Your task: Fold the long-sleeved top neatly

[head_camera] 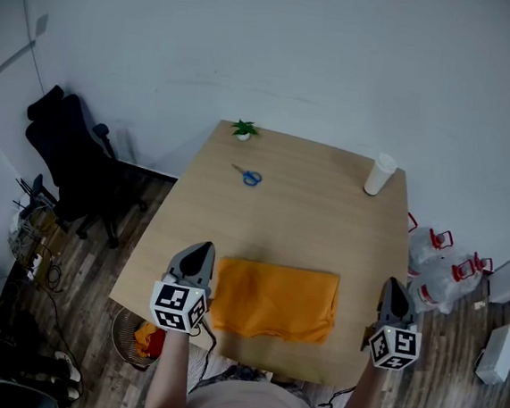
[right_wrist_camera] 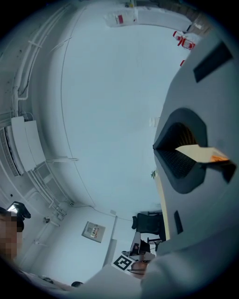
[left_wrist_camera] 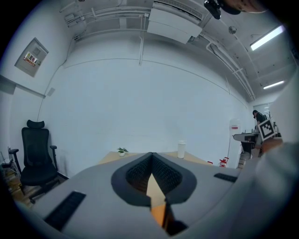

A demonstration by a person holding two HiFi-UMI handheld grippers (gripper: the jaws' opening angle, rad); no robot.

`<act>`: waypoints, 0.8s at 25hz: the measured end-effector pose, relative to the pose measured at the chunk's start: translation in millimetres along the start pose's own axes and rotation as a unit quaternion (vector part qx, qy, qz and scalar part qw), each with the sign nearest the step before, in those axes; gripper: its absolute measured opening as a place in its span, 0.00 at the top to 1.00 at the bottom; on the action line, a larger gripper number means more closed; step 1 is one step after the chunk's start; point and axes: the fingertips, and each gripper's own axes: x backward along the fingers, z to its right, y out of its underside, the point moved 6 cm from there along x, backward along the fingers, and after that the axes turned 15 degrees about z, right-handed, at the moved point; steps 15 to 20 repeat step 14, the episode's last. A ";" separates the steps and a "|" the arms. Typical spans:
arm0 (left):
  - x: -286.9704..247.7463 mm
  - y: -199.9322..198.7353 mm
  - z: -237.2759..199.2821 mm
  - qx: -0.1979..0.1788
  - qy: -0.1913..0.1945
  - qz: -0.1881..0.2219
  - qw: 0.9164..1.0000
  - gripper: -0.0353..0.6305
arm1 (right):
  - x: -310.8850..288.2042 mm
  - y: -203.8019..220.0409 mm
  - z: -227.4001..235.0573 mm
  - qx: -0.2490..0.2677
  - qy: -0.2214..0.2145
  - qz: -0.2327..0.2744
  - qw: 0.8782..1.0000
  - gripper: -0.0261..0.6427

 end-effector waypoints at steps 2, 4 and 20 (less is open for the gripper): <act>0.9 0.1 0.2 0.000 0.001 -0.002 1.000 0.94 | 0.4 0.1 -0.2 -0.001 0.002 -0.003 1.000 0.95; 2.1 0.6 1.5 0.001 0.002 -0.005 1.000 0.95 | 1.4 -0.1 -0.7 -0.004 0.003 -0.004 1.000 0.95; 10.6 0.6 0.0 0.007 -0.001 -0.008 1.000 0.94 | 8.2 -1.9 -8.3 -0.003 0.005 -0.007 1.000 0.95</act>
